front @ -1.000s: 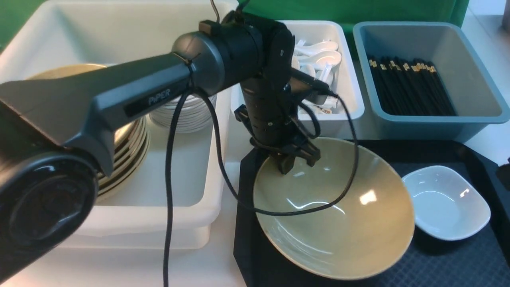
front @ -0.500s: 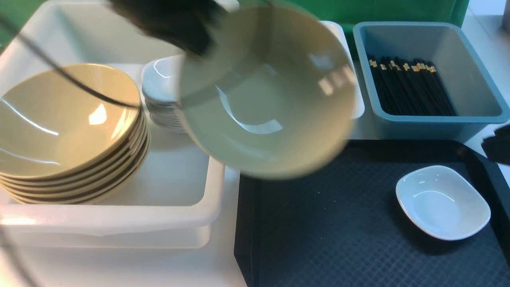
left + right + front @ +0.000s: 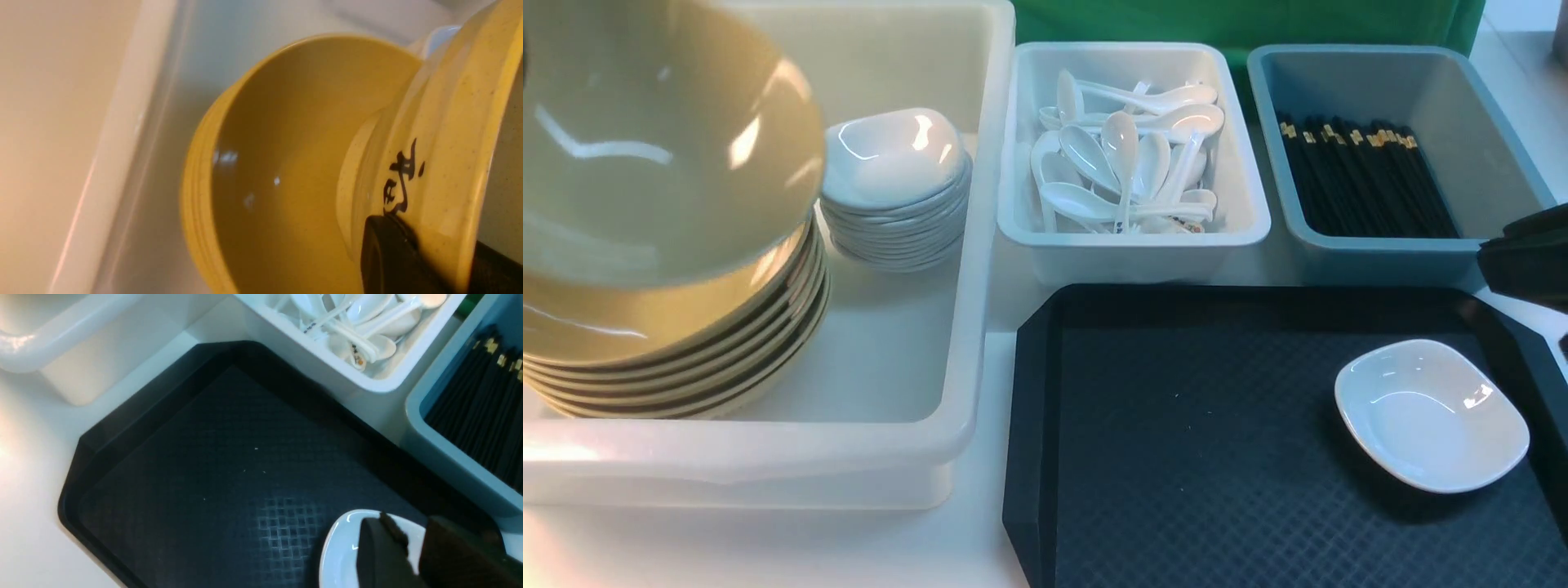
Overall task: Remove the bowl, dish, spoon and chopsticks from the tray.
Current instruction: Use the left arm to put the noodle bowl into the large storage box on the left
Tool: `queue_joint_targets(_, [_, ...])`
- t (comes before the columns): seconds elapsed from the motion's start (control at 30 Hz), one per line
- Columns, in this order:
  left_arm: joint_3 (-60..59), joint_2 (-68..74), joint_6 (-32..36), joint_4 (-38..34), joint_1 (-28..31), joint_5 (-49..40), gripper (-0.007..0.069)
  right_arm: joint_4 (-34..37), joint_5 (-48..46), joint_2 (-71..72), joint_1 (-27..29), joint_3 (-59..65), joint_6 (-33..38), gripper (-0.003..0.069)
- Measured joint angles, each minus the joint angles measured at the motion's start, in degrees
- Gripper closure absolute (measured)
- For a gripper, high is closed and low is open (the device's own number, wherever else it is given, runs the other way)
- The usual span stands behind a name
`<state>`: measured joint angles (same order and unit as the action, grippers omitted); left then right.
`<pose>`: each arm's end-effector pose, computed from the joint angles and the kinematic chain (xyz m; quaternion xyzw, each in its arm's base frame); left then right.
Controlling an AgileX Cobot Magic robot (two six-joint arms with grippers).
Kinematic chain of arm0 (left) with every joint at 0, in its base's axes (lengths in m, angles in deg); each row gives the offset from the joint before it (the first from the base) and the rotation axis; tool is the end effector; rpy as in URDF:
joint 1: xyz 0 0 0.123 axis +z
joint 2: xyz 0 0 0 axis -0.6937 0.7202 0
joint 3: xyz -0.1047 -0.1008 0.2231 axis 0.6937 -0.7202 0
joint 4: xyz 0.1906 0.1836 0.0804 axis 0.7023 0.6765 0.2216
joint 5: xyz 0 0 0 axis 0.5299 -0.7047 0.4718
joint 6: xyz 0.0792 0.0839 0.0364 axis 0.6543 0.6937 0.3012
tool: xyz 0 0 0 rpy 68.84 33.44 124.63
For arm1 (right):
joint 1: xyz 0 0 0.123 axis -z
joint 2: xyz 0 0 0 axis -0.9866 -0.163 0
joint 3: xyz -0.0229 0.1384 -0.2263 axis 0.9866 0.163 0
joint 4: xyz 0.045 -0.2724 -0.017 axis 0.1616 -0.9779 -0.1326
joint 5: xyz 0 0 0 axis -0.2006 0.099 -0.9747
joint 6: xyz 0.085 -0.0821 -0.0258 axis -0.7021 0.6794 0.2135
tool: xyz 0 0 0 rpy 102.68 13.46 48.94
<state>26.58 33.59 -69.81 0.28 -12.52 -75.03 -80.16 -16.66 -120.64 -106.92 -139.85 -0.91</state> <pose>0.3072 0.1239 0.3420 -0.1695 0.9289 -0.1403 0.2979 0.2101 0.1026 0.3538 -0.2771 0.8681 0.0568 0.4080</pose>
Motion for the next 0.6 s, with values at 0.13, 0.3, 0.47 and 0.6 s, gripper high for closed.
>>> queue_joint_targets(0.13, [-6.9,0.1,0.9,1.7,0.5,6.1,0.0613,0.0,0.4,-1.0,0.0,0.0,1.1,0.0479])
queue_joint_targets(0.3, [-11.8,0.7,2.9,6.4,-0.9,12.3,0.0533,0.0,1.4,-1.9,0.0,0.0,1.3,0.0477])
queue_joint_targets(0.47, [-15.5,1.2,2.4,15.0,-4.5,14.8,0.0335,0.0,2.0,-3.1,0.0,0.0,1.3,0.0475])
queue_joint_targets(0.6, [-13.9,0.8,-3.8,22.0,-6.0,14.6,0.0173,0.0,2.1,-3.6,0.0,0.0,1.4,0.0473])
